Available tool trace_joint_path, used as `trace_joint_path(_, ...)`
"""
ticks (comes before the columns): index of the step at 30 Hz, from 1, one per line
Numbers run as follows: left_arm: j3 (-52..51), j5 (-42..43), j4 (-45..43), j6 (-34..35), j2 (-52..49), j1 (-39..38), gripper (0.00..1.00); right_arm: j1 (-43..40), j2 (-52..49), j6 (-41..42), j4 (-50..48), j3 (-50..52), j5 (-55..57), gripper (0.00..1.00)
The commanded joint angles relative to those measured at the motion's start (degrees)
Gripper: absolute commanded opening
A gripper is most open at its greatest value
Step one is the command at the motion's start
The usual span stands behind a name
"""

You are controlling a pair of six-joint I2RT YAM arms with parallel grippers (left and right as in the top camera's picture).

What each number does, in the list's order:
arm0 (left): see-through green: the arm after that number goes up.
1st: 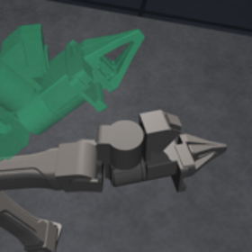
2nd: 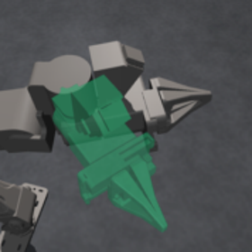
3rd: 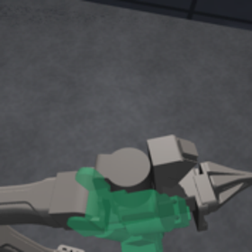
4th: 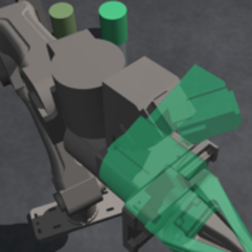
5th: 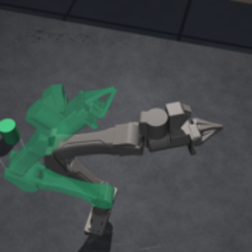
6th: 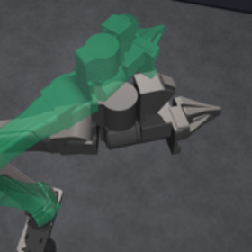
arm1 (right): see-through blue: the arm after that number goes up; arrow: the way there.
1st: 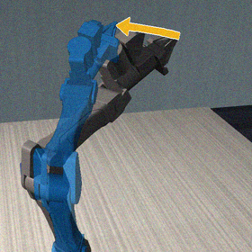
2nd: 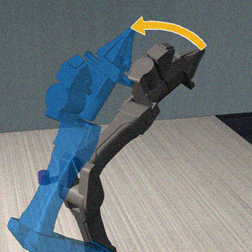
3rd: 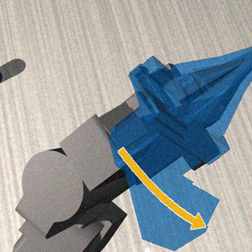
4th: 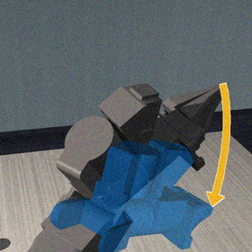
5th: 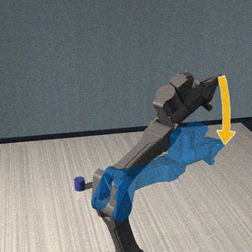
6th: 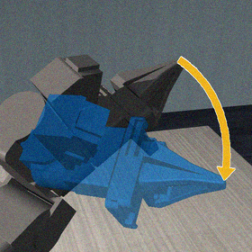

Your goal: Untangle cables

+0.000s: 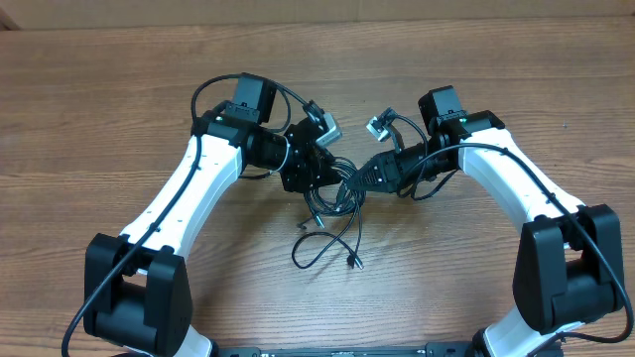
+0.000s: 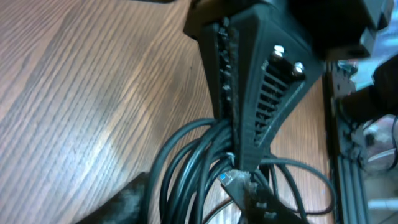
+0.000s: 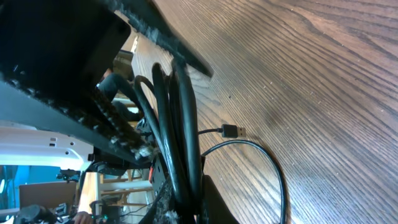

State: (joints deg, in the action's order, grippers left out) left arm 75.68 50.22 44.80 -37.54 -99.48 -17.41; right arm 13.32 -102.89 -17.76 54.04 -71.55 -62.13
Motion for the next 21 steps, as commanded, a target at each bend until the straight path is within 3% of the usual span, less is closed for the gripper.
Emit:
trace_joint_path(1, 1.0, 0.2, -0.5, -2.4, 0.9, -0.2, 0.34, 0.5, -0.2, -1.0, 0.1, 0.2, -1.8, 0.04)
trace_joint_path(5, 1.0, 0.2, -0.7, -2.3, 0.8, -0.3, 0.09, 1.9, -0.2, -1.0, 0.2, 0.2, -1.8, 0.04)
trace_joint_path(10, 1.0, 0.3, 1.0, -2.4, 0.5, -0.9, 0.04, 3.8, -0.2, -1.0, 0.1, 0.2, -0.7, 0.04)
trace_joint_path(11, 1.0, 0.1, 1.4, -2.4, 0.5, -1.0, 0.09, 4.0, -0.2, -1.0, 0.2, 0.2, -0.3, 0.04)
trace_joint_path(13, 1.0, -0.5, 1.7, -2.3, 0.5, -1.0, 0.33, 4.0, -0.2, -1.0, 0.2, 0.2, -0.3, 0.04)
trace_joint_path(16, 1.0, -1.3, 1.8, -2.3, 0.5, -1.0, 0.48, 4.0, -0.2, -1.0, 0.3, 0.2, -0.3, 0.04)
trace_joint_path(18, 1.0, -1.3, 2.0, -2.3, 0.5, -1.1, 0.49, 4.0, -0.2, -1.0, 0.3, 0.2, -0.3, 0.04)
trace_joint_path(21, 1.0, -1.8, 2.8, -2.4, 0.4, -1.4, 0.32, 4.0, -0.2, -1.0, 0.3, 0.2, -0.3, 0.04)
